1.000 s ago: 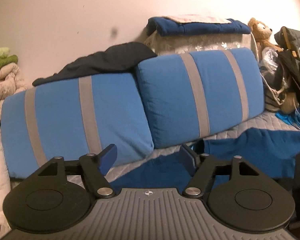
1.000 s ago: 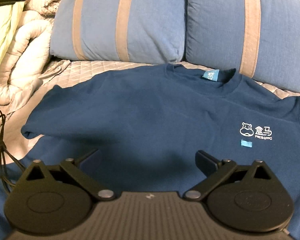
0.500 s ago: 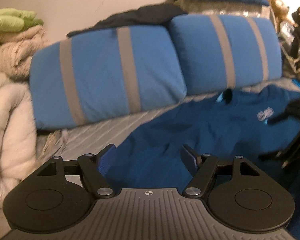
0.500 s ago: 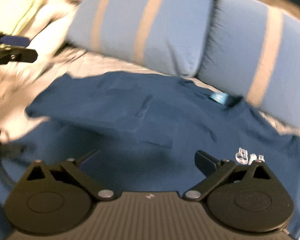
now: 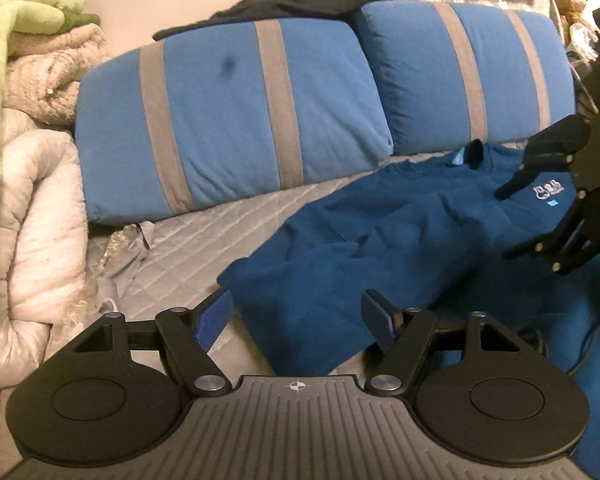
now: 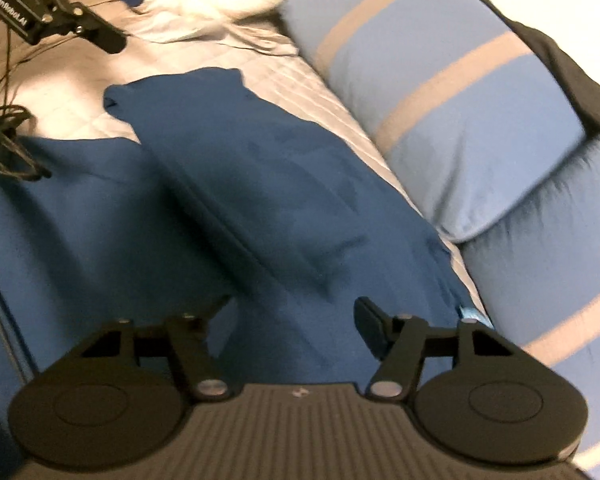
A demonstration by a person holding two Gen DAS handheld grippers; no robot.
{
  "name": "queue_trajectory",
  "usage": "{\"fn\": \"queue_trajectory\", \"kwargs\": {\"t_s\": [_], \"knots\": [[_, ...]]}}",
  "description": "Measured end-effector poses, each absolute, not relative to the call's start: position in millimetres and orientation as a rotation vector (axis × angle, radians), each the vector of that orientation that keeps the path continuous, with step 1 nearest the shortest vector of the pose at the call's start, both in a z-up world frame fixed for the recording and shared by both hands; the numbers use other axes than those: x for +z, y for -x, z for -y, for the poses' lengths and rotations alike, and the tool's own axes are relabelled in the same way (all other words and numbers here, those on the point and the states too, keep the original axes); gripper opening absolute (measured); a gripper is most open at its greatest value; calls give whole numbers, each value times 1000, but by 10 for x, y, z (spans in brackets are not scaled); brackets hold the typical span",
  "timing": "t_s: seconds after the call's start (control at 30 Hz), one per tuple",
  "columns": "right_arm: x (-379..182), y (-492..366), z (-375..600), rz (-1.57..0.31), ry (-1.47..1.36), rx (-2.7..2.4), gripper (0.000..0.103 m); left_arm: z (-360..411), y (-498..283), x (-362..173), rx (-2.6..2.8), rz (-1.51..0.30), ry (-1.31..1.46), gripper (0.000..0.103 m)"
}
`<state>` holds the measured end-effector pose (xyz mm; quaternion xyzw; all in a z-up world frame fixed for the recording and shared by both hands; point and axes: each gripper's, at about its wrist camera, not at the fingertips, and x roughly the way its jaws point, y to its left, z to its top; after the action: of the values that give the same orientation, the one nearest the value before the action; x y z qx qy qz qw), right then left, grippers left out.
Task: Fold clothes
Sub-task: 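Grasp the sweatshirt side with the right gripper and fold it inward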
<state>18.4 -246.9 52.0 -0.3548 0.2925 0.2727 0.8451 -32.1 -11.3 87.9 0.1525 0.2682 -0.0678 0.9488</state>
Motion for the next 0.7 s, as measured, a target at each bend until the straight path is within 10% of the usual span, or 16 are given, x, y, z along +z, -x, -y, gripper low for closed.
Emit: {"fn": "queue_trajectory", "kwargs": {"t_s": [0.17,0.3,0.4,0.53,0.7], "knots": [[422,-336,2321,-625,757,640,68,13,345,809,-125,-552,-291,71],[345,-390,2286,-654,781,670,22,-65,386,776,-107,-555,-295,71],[360,-341,2310,-661,809,693,11,-121,406,755,-102,-559,-292,71],[393,-266,2337,-661,853,718,14,-148,421,716,-96,-570,-297,71],[414,-226,2276,-604,952,700,45,-126,454,680,-100,-578,-304,71]]}}
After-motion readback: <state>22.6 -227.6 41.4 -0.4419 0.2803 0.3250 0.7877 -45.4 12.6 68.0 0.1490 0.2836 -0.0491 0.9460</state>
